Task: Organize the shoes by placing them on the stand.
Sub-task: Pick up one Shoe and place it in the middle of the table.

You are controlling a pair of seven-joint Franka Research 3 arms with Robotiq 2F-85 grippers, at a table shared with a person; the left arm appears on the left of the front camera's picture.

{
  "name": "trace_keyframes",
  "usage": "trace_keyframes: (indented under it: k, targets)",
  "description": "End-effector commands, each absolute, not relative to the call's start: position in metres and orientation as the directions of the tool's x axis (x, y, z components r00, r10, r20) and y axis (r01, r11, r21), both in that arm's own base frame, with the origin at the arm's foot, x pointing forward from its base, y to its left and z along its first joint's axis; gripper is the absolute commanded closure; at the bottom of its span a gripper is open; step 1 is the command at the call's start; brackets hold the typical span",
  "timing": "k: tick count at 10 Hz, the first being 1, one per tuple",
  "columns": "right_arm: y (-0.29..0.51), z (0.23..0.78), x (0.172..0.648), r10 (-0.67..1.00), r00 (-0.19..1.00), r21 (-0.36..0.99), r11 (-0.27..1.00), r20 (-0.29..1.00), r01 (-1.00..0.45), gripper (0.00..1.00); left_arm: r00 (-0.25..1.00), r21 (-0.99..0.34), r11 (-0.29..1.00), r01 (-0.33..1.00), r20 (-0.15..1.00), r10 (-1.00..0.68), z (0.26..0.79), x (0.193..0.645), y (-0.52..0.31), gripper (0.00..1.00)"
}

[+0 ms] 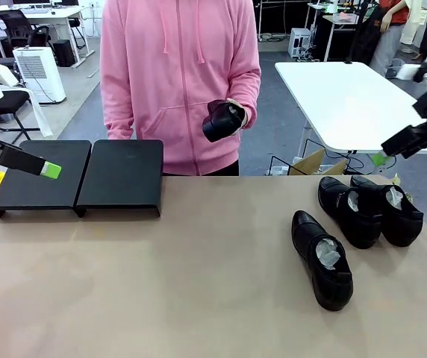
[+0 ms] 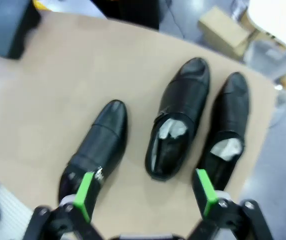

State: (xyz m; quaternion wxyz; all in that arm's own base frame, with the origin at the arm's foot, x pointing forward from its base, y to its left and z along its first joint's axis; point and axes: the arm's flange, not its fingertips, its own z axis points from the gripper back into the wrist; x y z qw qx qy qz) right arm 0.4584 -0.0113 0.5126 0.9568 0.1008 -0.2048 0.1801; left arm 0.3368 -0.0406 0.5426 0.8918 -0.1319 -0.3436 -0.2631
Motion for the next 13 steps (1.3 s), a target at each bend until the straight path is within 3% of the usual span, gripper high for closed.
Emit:
trace_keyframes:
  k: [1,5,7,13]
  targets:
    - [-0.006,0.507,0.492,0.286,0.902,0.084,0.941,0.323,-0.328,0.0,0.623,-0.049,0.824,0.564,0.681,-0.385,0.543,0.337,-0.039,0.0]
    - [-0.003,0.468,0.505,0.27,0.924,0.042,0.956,0.27,-0.291,0.0,0.623,-0.049,0.824,0.564,0.681,-0.385,0.543,0.337,-0.039,0.0]
    - [-0.005,0.467,0.503,0.285,0.918,0.042,0.951,0.274,-0.308,0.38,0.623,-0.049,0.824,0.564,0.681,-0.385,0.543,0.337,-0.039,0.0]
    - [-0.015,0.423,0.509,0.237,0.926,-0.004,0.969,0.295,-0.247,0.38,0.623,-0.049,0.824,0.564,0.681,-0.385,0.543,0.337,-0.039,0.0]
